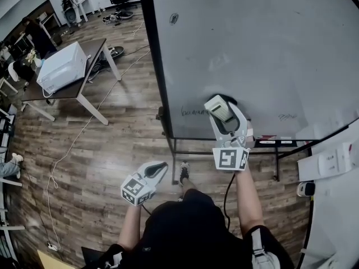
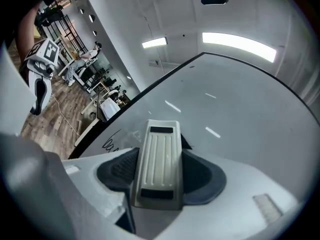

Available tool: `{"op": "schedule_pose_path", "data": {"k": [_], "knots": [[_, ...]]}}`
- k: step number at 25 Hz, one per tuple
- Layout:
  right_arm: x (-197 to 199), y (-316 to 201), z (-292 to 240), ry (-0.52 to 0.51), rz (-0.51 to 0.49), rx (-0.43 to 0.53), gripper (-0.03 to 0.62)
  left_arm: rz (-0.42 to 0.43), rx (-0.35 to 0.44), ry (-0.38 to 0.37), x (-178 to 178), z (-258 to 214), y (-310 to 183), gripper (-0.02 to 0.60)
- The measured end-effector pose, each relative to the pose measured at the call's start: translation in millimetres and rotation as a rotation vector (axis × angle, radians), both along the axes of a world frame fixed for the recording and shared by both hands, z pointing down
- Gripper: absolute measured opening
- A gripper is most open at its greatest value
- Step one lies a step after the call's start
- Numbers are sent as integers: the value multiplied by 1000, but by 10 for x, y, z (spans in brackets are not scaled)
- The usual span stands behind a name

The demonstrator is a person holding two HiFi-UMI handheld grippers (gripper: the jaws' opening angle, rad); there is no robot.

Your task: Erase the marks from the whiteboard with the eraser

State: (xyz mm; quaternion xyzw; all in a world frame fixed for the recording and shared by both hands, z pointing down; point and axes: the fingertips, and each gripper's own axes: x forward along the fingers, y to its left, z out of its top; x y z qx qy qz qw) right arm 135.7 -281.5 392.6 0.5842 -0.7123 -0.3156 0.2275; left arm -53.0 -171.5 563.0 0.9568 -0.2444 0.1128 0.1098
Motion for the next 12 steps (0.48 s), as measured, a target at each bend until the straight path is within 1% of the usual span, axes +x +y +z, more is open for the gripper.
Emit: {"op": "schedule_pose_path", "data": {"k": [4,7,12], "knots": [[-21,-56,58,12,8,20,258,-14,-17,5,-29,3,-69,32],[-92,-93,182,43,-1,21,256,-14,-24,-2,-50,64,-98,32],[-225,-125,499,96,-26,-12,255,-26,-33,2,-70,84,-132,32]]}}
